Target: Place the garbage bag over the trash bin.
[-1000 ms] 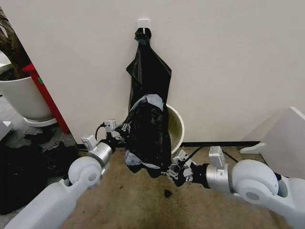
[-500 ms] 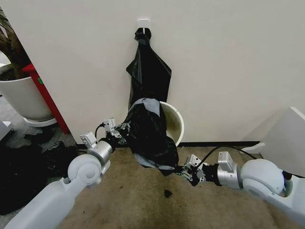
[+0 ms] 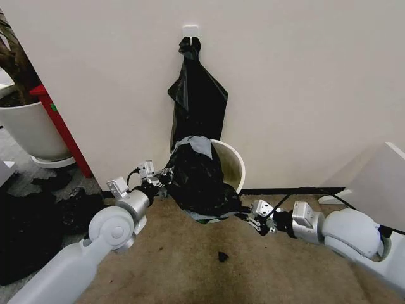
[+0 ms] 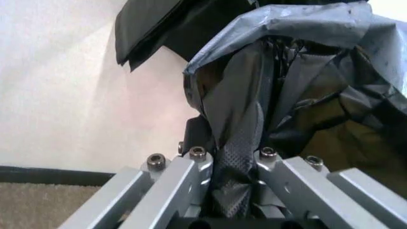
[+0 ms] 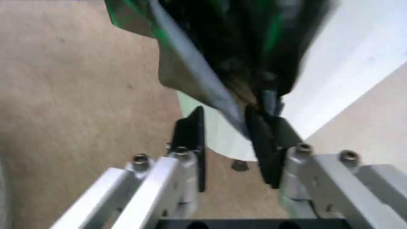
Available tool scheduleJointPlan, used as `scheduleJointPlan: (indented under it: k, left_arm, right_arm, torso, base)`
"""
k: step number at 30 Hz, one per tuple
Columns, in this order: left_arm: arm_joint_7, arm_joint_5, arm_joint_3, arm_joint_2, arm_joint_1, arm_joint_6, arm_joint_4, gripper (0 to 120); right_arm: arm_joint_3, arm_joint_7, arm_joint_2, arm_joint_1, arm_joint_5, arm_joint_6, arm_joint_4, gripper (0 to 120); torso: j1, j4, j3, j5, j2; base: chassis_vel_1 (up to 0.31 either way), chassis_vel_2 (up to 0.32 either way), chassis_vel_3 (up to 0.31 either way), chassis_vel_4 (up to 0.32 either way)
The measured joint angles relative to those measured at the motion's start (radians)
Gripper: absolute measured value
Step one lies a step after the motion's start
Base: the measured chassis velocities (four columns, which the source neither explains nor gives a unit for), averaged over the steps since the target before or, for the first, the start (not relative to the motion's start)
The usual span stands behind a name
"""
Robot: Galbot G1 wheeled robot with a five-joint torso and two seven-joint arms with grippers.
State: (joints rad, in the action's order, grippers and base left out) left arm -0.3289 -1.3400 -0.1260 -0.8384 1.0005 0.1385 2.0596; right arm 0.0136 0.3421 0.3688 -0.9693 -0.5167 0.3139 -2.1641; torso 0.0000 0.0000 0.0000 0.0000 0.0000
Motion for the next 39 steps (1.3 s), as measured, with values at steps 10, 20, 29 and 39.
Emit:
scheduleJointPlan:
  k: [10, 20, 29, 39]
  left_arm:
    - [0.006, -0.028, -0.005, -0.008, -0.008, 0.0, -0.034, 5]
    - [0.06, 0.005, 0.002, -0.008, -0.012, -0.012, -0.081, 5]
    - [0.07, -0.012, -0.004, -0.011, -0.018, -0.018, -0.116, 5]
    - [0.075, -0.045, -0.01, -0.011, -0.021, -0.019, -0.111, 5]
  right_arm:
    - [-0.003, -0.002, -0.006, -0.007, 0.002, -0.102, 0.029, 64]
    - [-0.021, 0.173, -0.022, -0.006, -0.139, -0.214, 0.039, 98]
    - [-0.084, -0.066, -0.029, -0.066, -0.352, -0.146, -0.021, 100]
    - [-0.101, -0.445, 0.012, -0.081, -0.619, -0.039, -0.103, 100]
  torso:
    - [0.0, 0.0, 0.0, 0.0, 0.0]
    - [0.0, 0.0002, 0.0, 0.0, 0.0]
    - [0.0, 0.0001, 0.0, -0.0002, 0.0]
    - [0.0, 0.0, 0.0, 0.0, 0.0]
  base:
    - [0.0, 0.0, 0.0, 0.0]
    - [0.0, 0.0, 0.0, 0.0]
    - [0.0, 0.0, 0.0, 0.0]
    - [0.0, 0.0, 0.0, 0.0]
